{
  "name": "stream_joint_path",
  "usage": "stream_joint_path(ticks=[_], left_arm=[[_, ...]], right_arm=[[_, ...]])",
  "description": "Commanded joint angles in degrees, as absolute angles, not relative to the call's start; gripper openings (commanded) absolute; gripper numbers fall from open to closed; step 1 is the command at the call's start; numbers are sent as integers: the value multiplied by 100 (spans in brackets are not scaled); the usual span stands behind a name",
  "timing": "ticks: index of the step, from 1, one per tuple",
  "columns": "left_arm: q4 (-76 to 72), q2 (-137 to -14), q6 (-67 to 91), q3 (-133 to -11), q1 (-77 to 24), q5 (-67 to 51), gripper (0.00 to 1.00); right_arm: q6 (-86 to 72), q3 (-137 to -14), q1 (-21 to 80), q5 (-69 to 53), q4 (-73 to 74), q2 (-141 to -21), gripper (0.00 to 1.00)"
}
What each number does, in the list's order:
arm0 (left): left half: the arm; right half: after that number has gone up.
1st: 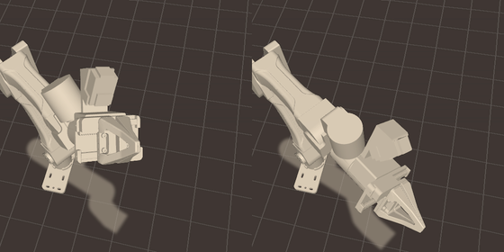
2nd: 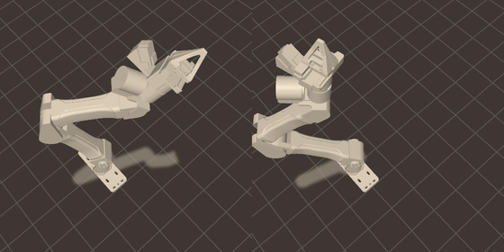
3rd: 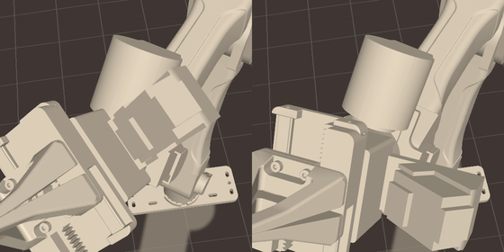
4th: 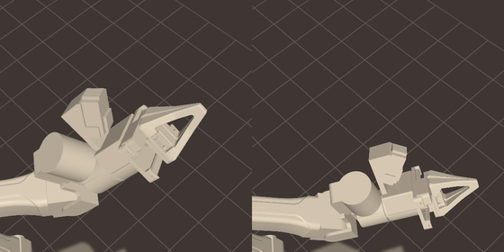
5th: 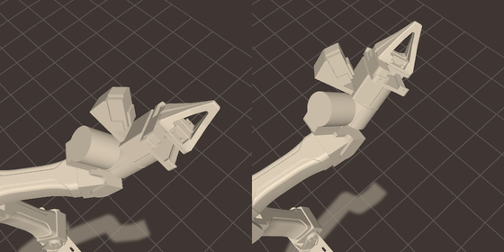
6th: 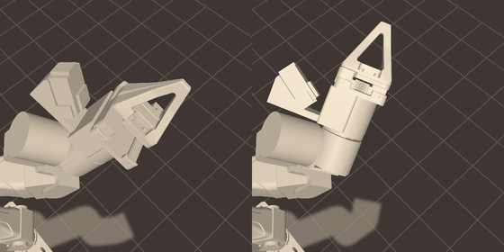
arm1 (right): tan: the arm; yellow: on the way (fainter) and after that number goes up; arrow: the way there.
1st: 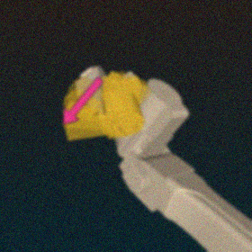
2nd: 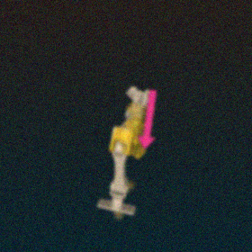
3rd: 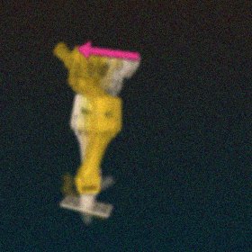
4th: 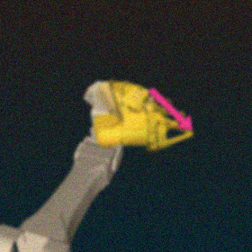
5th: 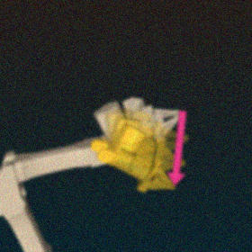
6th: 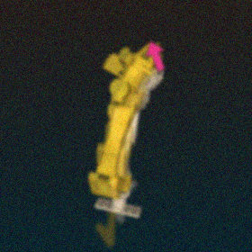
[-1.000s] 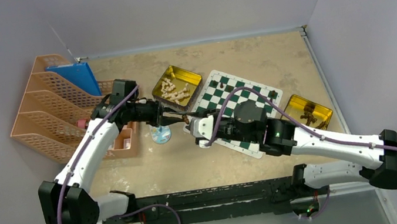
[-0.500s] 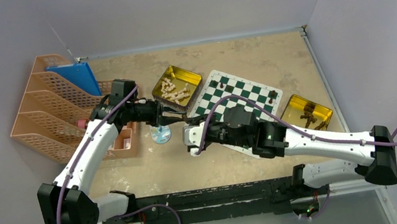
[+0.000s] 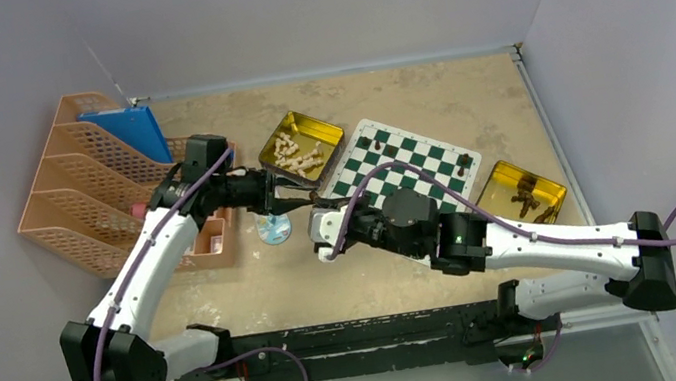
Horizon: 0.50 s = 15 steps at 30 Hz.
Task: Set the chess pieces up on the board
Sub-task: Place the chess piece on the chessboard.
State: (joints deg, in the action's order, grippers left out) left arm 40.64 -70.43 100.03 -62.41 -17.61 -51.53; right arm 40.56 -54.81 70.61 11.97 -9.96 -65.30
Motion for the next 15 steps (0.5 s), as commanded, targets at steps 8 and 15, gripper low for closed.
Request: stream_joint_path(ticks=[8, 15], left_arm=[[3317, -6173, 10301, -5666, -1656, -4069, 64], [3504, -6349, 8743, -5993, -1582, -3478, 70]], right_arm=[[1753, -6078, 7017, 2853, -384, -6457, 0], [-55, -6349, 5982, 2642, 224, -6356, 0]])
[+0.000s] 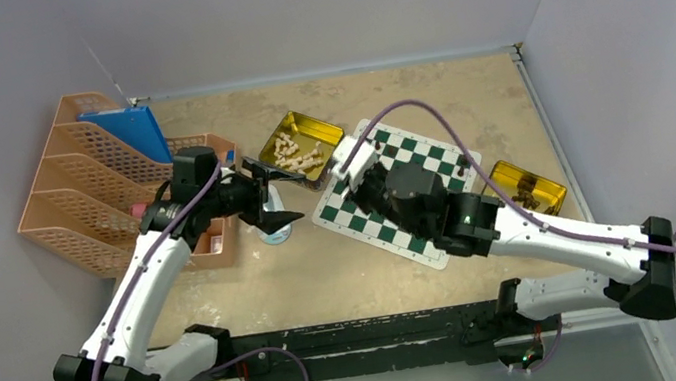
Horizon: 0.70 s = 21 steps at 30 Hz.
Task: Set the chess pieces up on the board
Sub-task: Place the chess piece on the chessboard.
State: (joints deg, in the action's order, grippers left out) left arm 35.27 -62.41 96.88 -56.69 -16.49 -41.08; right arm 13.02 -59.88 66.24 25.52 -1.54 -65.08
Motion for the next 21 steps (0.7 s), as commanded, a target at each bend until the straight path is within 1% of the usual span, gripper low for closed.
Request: stream_joint_path(ticks=[1, 3, 6, 8, 12, 15, 18, 21], left_arm=[[3541, -6433, 8389, -6137, -1581, -3394, 70], [3745, -6678, 7296, -6631, -1581, -3185, 70], [4526, -7128, 5799, -7743, -1582, -2710, 71], [4573, -7222, 5028, -8010, -1582, -2583, 71], [3926, -6886, 4218, -7534, -1589, -2797, 73], [3653, -6542, 4022, -6994, -1591, -2876, 75], [3779, -6429, 3871, -6778, -1599, -2853, 75], [3943, -6453, 3413, -6768, -1681, -2925, 76]], right_arm=[[-353, -6411, 5747, 2498, 354, -6385, 0], [-810, -6603, 5177, 2266, 669, -6516, 0], [-1091, -6820, 4470, 1992, 933, -6736, 0], [-1144, -6909, 4169, 1818, 966, -6937, 0], [-1374, -7297, 3506, 1290, 1172, -7645, 0], [-1491, -7634, 3185, 1058, 1267, -8194, 0], [-1547, -7913, 2925, 912, 1241, -8693, 0], [-1647, -8315, 2721, 1083, 1479, -9366, 0]])
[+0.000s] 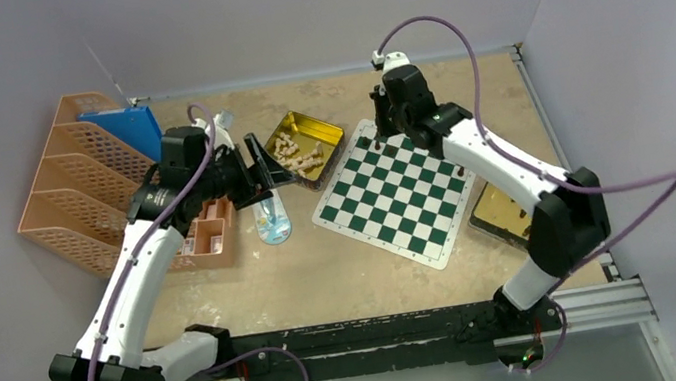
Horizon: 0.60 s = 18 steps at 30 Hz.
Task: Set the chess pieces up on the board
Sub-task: Place the chess piece on the chessboard.
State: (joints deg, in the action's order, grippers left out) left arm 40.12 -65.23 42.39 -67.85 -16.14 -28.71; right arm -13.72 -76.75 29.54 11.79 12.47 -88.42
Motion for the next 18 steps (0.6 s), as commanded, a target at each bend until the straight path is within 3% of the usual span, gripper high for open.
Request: stream_joint_path(ticks=[1, 10, 18], left_arm=[[3946, -6433, 3297, -6775, -1731, -2927, 76], [3620, -6639, 2639, -6753, -3046, -2993, 76], [3385, -6723, 3107, -6733, -3145, -3305, 77]], right_arm=[[-1676, -8434, 2682, 1168, 1525, -9524, 0], [-1649, -8308, 2577, 2116, 697, -10130, 0], [-1538, -8081, 2365, 1981, 26, -10363, 0]])
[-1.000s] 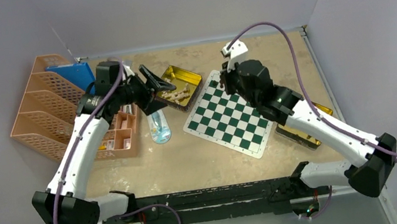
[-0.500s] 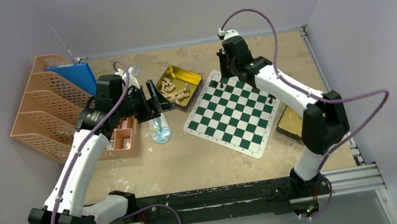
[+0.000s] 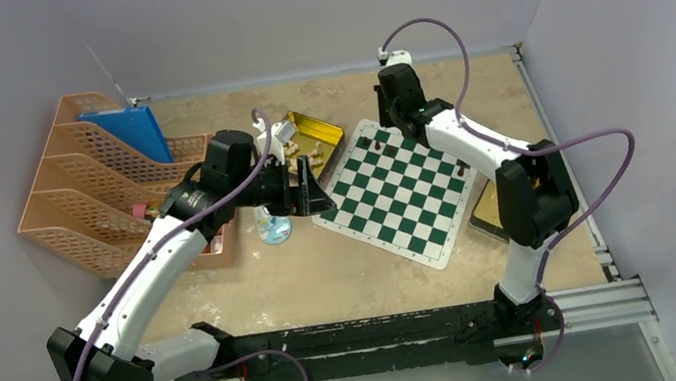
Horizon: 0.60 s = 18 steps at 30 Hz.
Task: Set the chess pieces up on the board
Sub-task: Place the chess piece on the chessboard.
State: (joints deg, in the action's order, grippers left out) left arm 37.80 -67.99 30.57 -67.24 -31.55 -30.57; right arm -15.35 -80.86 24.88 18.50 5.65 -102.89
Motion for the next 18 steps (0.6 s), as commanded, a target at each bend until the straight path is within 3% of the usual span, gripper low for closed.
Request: stream_joint_path(ticks=[1, 18], left_arm=[[3388, -6709, 3115, -6739, -3144, -3282, 77], [3806, -6482, 3348, -6751, -3142, -3055, 79]], right_arm=[[-1557, -8058, 2337, 1953, 26, -10398, 0], [-1657, -7297, 2083, 1478, -1106, -10842, 0]])
